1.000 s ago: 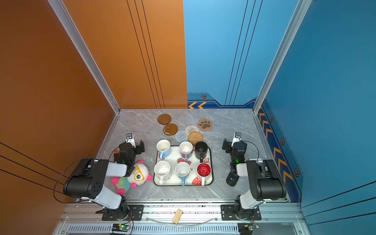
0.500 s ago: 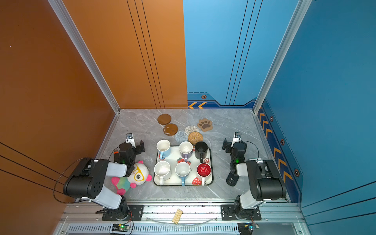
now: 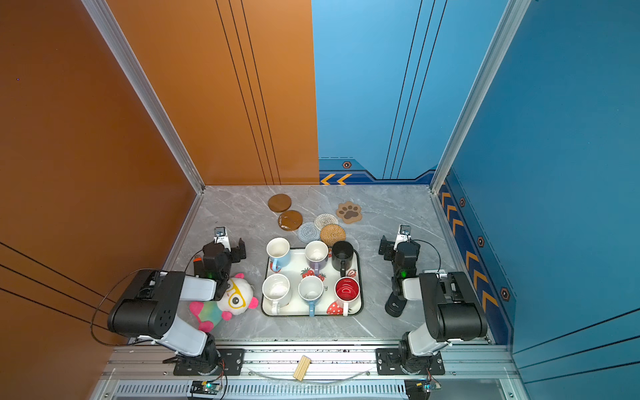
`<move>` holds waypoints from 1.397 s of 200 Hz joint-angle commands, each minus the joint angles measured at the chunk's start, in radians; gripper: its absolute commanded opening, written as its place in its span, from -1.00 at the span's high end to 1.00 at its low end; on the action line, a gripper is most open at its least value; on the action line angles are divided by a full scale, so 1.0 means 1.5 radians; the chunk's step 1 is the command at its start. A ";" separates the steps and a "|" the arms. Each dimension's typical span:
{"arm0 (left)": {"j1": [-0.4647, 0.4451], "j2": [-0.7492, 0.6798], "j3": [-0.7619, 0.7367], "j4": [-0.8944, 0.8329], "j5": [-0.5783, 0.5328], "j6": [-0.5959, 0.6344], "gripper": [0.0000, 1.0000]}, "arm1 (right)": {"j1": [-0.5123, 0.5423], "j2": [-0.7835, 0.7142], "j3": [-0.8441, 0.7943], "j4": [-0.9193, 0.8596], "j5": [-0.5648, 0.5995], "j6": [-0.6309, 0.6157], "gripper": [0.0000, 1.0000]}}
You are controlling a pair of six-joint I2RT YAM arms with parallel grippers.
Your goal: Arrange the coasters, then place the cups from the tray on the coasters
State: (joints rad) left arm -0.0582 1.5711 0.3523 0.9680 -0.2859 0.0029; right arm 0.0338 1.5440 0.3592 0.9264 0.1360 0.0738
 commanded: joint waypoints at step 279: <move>-0.281 -0.195 0.432 -0.736 0.152 -0.142 -0.92 | 0.191 0.414 1.083 -1.085 -0.089 0.059 -0.65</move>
State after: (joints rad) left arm -0.4576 1.2629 0.9413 -0.1112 -0.1169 -0.1864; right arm 0.2928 2.0308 1.8114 -0.5278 0.0151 0.1509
